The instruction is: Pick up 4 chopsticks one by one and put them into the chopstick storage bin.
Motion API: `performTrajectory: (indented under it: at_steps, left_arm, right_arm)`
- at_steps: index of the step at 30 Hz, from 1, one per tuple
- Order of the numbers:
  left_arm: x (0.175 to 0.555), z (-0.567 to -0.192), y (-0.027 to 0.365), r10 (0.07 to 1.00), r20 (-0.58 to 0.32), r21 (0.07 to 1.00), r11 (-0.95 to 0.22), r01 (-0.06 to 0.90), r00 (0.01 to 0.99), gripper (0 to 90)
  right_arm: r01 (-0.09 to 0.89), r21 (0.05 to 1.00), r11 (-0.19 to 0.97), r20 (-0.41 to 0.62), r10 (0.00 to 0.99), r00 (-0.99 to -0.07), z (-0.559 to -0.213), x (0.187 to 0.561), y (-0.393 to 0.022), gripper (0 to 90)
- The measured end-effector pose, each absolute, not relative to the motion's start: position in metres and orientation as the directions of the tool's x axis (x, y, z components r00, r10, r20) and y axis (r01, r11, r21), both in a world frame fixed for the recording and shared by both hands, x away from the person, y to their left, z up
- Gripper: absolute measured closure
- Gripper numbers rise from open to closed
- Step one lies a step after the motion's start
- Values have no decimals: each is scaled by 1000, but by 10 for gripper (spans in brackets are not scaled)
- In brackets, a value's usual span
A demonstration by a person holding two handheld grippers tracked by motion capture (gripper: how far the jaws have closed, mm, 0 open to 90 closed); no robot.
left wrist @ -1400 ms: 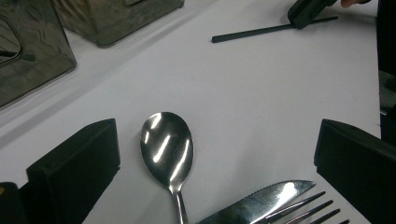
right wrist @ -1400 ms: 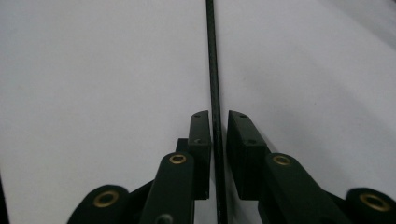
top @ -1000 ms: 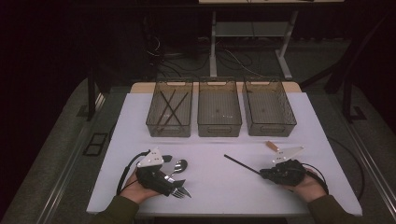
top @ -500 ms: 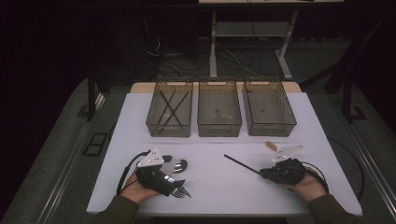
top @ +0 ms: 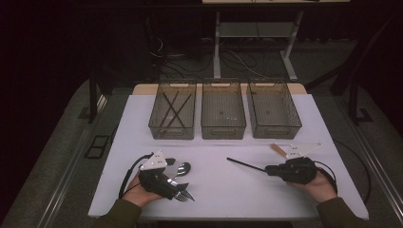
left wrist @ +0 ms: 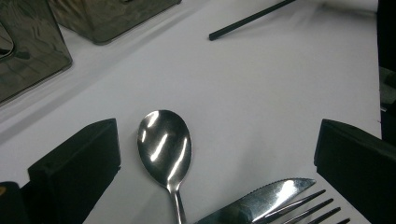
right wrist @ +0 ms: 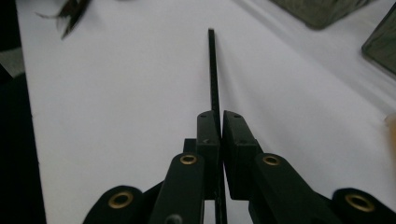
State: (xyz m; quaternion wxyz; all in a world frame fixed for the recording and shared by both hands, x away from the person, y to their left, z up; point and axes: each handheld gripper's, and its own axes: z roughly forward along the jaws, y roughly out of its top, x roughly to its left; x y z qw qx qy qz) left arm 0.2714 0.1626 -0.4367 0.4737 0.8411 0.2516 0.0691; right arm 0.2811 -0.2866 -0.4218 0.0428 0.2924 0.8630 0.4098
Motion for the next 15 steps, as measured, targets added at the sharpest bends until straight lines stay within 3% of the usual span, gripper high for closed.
performTrajectory:
  at_steps: [8, 15]
  left_arm:
    - [271, -437, 163, 489, -122, 832, -425, 358, 864, 0]
    - [272, -437, 163, 489, -121, 832, -425, 357, 864, 0]
  right_arm:
    - [460, 795, 395, 204, 541, -816, -408, 283, -291, 860]
    - [454, 802, 389, 202, 539, -818, -403, 287, -285, 859]
